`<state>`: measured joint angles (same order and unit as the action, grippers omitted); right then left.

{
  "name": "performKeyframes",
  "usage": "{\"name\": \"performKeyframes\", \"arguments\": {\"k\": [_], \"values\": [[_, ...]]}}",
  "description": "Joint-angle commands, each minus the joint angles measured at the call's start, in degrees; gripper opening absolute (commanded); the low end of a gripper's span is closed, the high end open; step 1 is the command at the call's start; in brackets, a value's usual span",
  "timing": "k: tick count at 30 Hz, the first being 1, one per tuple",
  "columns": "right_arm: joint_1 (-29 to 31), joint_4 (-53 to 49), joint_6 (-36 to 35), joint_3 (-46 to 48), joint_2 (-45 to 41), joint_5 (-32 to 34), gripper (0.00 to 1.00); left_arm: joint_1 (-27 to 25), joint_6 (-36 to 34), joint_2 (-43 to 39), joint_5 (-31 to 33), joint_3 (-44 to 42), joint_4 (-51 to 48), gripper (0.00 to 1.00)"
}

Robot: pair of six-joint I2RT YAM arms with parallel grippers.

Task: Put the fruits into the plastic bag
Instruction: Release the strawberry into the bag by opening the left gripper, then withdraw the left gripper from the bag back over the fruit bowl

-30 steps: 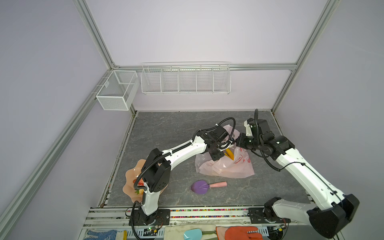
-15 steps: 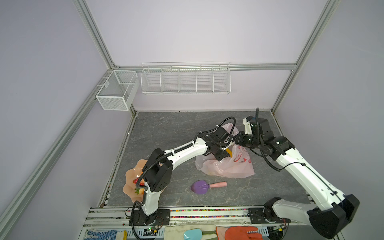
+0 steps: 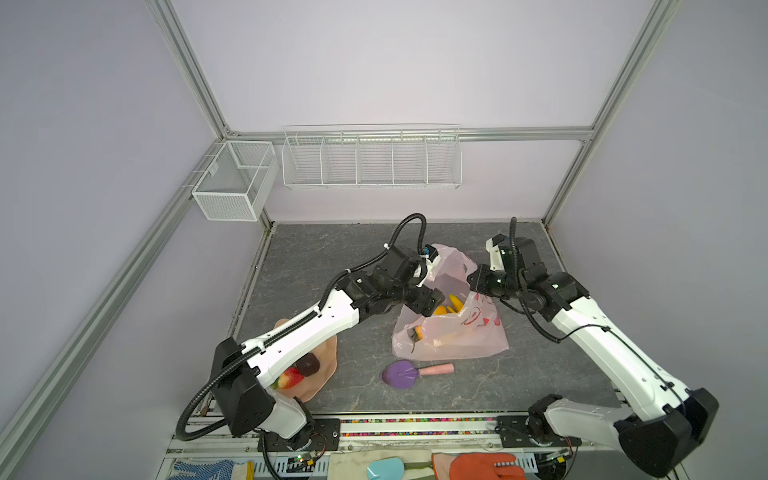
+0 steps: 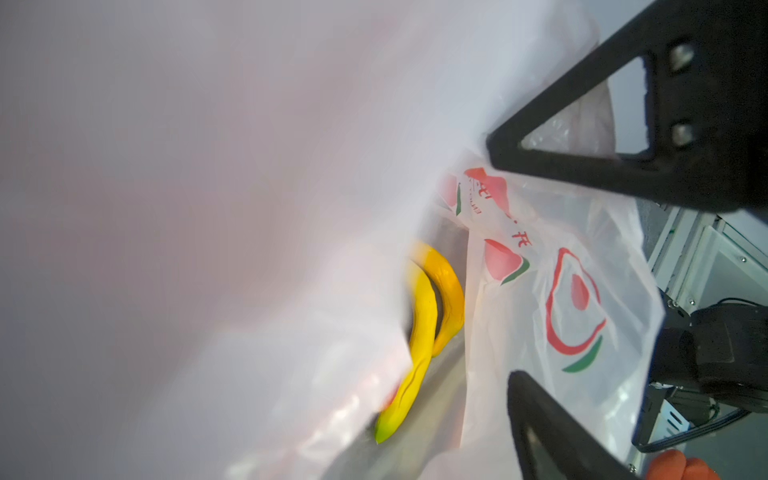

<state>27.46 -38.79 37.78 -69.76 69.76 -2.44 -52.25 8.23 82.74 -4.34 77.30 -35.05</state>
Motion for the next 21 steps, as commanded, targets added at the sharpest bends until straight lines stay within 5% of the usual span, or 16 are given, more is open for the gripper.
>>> {"name": "performKeyframes", "arguments": {"k": [1, 6, 14, 17, 21], "values": [[-0.2, -1.2, 1.0, 0.3, 0.6, 0.5, 0.06, -0.1, 6.9, -6.0, 5.8, -3.1, -4.1, 0.85], [-0.1, -0.8, 0.9, 0.0, 1.2, 0.5, 0.06, 0.1, 15.7, -18.4, 16.6, -9.7, -10.0, 0.9], [-0.2, -0.7, 0.5, -0.9, 2.2, 0.2, 0.06, 0.9, 45.5, -33.3, 34.1, -14.0, -31.9, 1.0], [-0.2, -0.6, 0.4, -0.9, 2.5, 0.1, 0.06, 3.6, 56.1, -35.2, 32.8, -16.3, -39.4, 0.99], [-0.3, -0.6, 0.3, -1.0, 2.8, -0.2, 0.06, 10.9, 61.2, -34.5, 26.8, -20.6, -44.4, 0.99]]}}
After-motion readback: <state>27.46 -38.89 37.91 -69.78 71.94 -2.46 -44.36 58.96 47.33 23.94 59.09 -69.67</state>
